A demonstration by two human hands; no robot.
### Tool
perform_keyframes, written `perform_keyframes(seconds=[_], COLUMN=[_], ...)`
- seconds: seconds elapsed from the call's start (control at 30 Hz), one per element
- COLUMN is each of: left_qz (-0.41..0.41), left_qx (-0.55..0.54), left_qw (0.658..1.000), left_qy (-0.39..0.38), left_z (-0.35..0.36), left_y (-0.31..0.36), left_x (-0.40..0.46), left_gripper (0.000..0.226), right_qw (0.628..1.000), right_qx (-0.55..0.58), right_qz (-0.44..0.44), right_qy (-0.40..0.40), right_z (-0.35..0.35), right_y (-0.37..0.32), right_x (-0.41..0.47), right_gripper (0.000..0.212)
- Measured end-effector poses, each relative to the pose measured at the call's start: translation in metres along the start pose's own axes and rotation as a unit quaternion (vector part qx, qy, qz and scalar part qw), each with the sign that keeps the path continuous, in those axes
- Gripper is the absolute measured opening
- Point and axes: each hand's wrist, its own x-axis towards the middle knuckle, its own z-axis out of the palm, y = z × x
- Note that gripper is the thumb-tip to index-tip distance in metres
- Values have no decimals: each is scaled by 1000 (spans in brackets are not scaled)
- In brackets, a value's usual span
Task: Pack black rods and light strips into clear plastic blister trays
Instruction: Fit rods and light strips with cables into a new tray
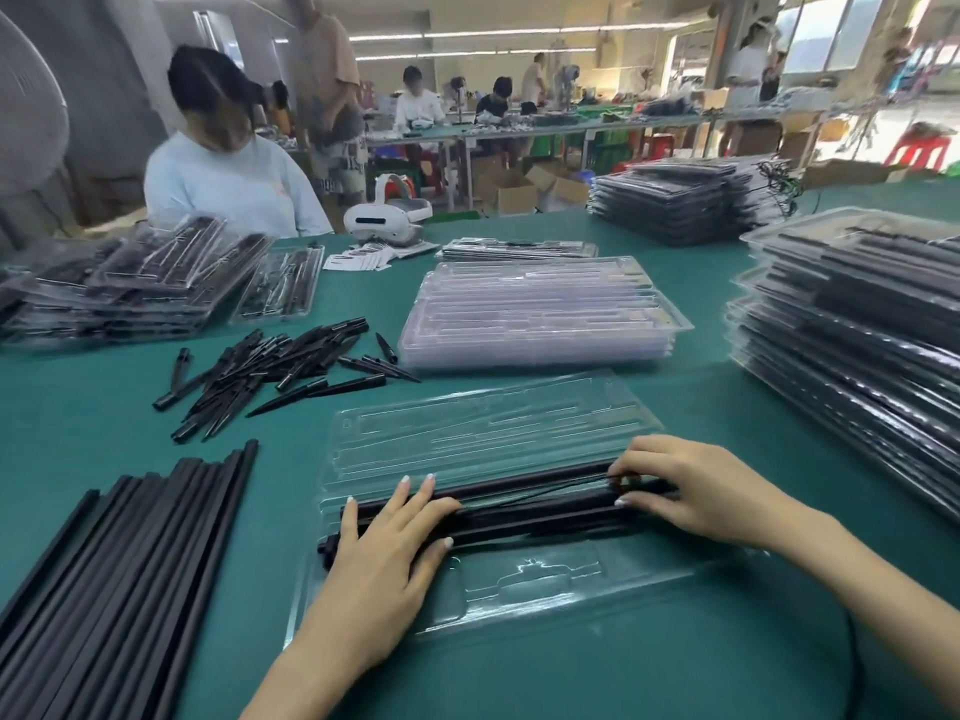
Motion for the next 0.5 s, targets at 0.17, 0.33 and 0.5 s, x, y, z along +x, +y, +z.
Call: perform_keyframes(seconds=[0.17,0.33,0.5], left_qz=[13,35,30], left_qx=[-6,5,34], left_qw=[999,993,996], left_qy=[34,109,83], left_z=[2,4,6], left_y=[-1,-1,-4], left_x=[-2,-6,-6], left_gripper=[37,28,33], right_qw=[1000,997,994], right_qx=[-22,-57,-94], right_qz=[1,20,19], right_qy=[-15,-38,-59], right_z=[0,-2,1], right_y=[-3,-3,-3], right_x=[4,10,16], right_gripper=[21,19,26])
